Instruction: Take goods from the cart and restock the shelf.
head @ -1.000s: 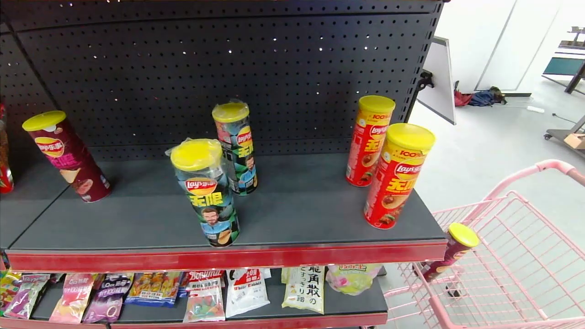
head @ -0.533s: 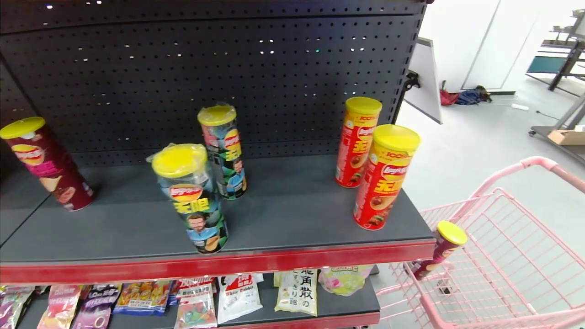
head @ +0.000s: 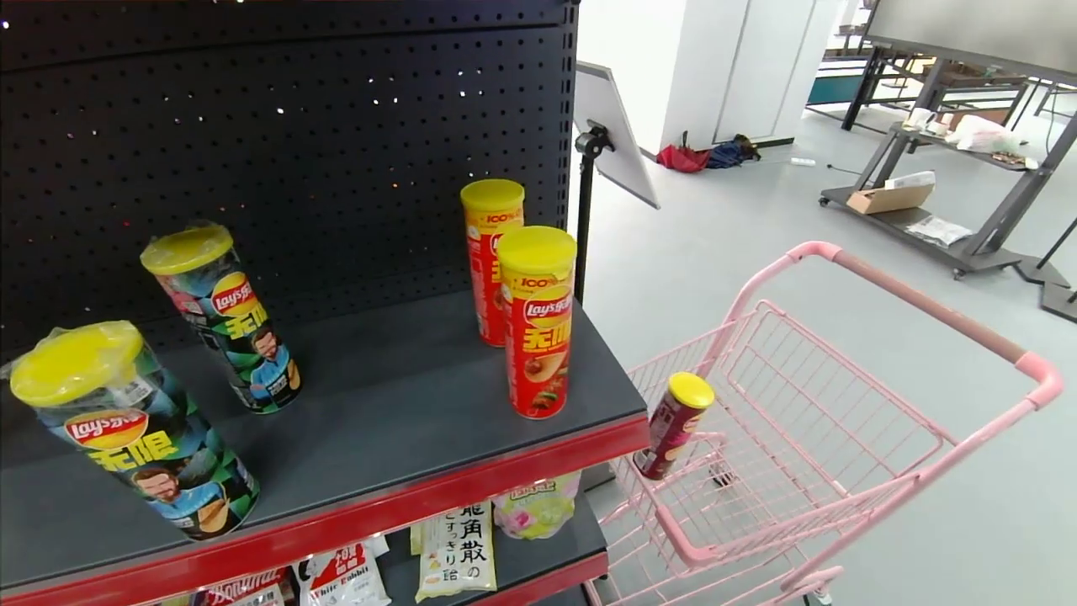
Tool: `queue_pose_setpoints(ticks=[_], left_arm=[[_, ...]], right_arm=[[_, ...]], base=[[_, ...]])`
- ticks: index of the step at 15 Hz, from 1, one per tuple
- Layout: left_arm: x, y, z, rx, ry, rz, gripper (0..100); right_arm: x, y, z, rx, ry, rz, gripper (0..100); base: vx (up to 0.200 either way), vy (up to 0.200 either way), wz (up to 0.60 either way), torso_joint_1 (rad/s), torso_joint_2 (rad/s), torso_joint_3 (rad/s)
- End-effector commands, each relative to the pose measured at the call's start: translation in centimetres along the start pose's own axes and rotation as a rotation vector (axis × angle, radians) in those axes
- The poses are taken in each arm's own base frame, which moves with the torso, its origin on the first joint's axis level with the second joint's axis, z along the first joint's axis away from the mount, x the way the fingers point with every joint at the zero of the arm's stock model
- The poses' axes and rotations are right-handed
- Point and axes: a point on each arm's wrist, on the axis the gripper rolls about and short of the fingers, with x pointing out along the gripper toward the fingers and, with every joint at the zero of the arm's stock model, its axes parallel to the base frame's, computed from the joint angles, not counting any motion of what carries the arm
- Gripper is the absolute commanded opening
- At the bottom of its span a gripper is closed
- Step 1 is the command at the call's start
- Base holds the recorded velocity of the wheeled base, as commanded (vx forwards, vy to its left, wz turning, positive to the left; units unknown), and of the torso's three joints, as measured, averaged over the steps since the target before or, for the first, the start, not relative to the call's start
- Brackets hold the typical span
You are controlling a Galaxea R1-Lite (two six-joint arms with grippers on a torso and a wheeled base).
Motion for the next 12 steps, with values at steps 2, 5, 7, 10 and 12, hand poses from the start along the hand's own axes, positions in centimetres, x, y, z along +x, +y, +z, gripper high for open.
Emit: queue_pose_setpoints(ticks=[2,5,7,10,12], left_arm=[[0.0,0.0,0.0,-0.006,0.002,-0.001,100],[0.3,-0.1,-0.1,-0.06,-0.017,-0.01,100],[0.4,-0.1,-0.1,-0.07,-0.018,-0.015,100],[0.4,-0.1,-0.1,-0.07,-0.018,-0.015,100],[0.4,-0.1,-0.1,-0.068,-0.019,-0.018,100]], right_arm=[[-0.5,0.3,-2.1,0.013,-0.042,-0.017,100],[-0.4,0.4,-2.8,0.016,-0.028,-0.019,100],[-0.5,0.4,-3.1,-0.029,-0.041,-0.017,100],[-0.4,0.4,-3.0,-0.051,-0.032,-0.021,100],[-0.4,0.4,-3.0,-0.05,-0.03,-0.028,100]], base=[[0.0,0.0,0.0,0.0,0.0,0.0],[0.0,0.0,0.0,0.0,0.0,0.0],[0.0,0.0,0.0,0.0,0.0,0.0],[0.0,0.0,0.0,0.0,0.0,0.0],[0.0,0.0,0.0,0.0,0.0,0.0]])
